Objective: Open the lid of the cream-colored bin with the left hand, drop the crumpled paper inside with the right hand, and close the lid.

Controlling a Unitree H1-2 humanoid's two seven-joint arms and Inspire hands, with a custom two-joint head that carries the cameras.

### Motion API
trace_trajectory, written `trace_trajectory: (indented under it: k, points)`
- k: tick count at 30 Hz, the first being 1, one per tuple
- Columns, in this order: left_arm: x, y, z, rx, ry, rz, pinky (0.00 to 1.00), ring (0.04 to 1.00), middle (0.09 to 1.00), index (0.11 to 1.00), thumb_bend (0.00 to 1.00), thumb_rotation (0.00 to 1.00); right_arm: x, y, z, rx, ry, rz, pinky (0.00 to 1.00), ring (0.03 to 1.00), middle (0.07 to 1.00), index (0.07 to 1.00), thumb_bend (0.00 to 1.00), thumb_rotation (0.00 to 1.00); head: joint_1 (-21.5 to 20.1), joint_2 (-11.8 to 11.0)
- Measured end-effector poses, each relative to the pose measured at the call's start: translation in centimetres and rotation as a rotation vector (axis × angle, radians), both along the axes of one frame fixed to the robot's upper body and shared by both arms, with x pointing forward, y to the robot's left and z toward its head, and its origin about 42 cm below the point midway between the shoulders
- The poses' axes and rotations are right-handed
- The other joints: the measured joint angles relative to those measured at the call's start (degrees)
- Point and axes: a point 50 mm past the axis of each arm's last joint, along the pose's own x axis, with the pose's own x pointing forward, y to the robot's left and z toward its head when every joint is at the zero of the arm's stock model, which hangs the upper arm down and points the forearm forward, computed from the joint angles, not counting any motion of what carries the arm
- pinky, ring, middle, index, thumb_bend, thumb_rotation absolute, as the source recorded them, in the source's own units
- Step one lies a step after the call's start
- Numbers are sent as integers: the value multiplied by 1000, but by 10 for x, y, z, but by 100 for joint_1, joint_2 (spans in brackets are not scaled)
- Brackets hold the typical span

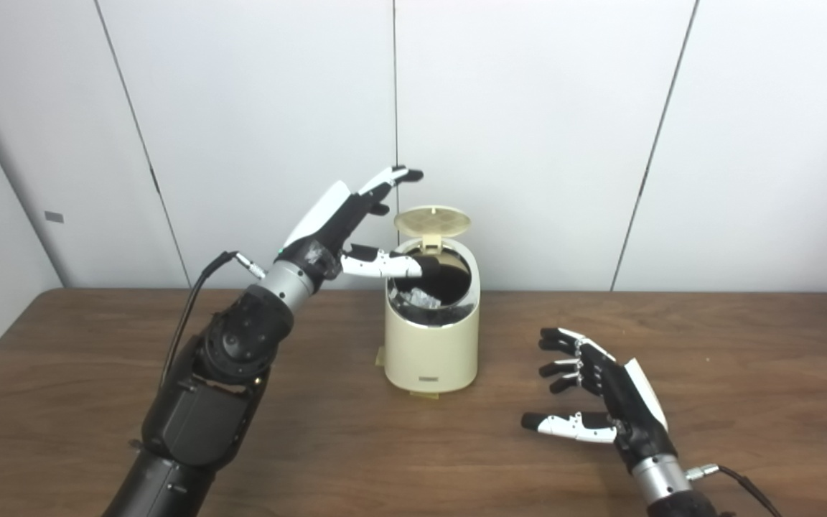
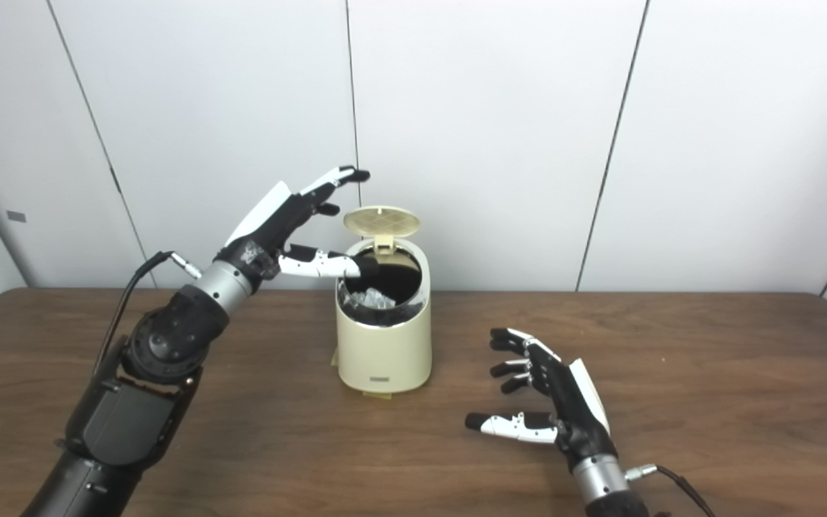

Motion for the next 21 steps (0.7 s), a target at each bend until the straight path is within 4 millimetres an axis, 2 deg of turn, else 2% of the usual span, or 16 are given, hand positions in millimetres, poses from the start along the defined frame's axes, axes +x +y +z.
trace_trajectory:
  k: [2, 4, 5, 8, 11, 21]
  points:
    - [1, 1, -4, 32, 19, -8, 845, 970, 952, 920, 984, 540, 0, 1, 0, 4, 0, 1, 528, 646, 778, 782, 837, 152, -18, -9]
    - [1, 1, -5, 58, 19, -13, 802, 943, 927, 890, 923, 612, 0, 2, 0, 6, 2, 0, 533, 652, 780, 783, 837, 162, -27, 0]
    - [1, 1, -6, 69, 14, -15, 808, 945, 921, 883, 907, 627, 0, 2, 0, 6, 3, 0, 533, 652, 781, 783, 837, 164, -44, 9]
    - [0, 0, -6, 113, -4, -15, 910, 992, 902, 864, 880, 675, 0, 4, 0, 11, 7, -1, 533, 650, 782, 782, 840, 161, -53, 18]
    - [-1, 0, -8, 182, -23, -18, 987, 1000, 888, 856, 900, 671, 0, 5, -1, 13, 15, -3, 526, 645, 781, 782, 840, 163, -62, 26]
    - [-12, 1, 3, 354, -126, -38, 1000, 1000, 853, 836, 897, 595, 0, 5, 0, 14, 15, -4, 529, 645, 787, 790, 843, 185, -79, 62]
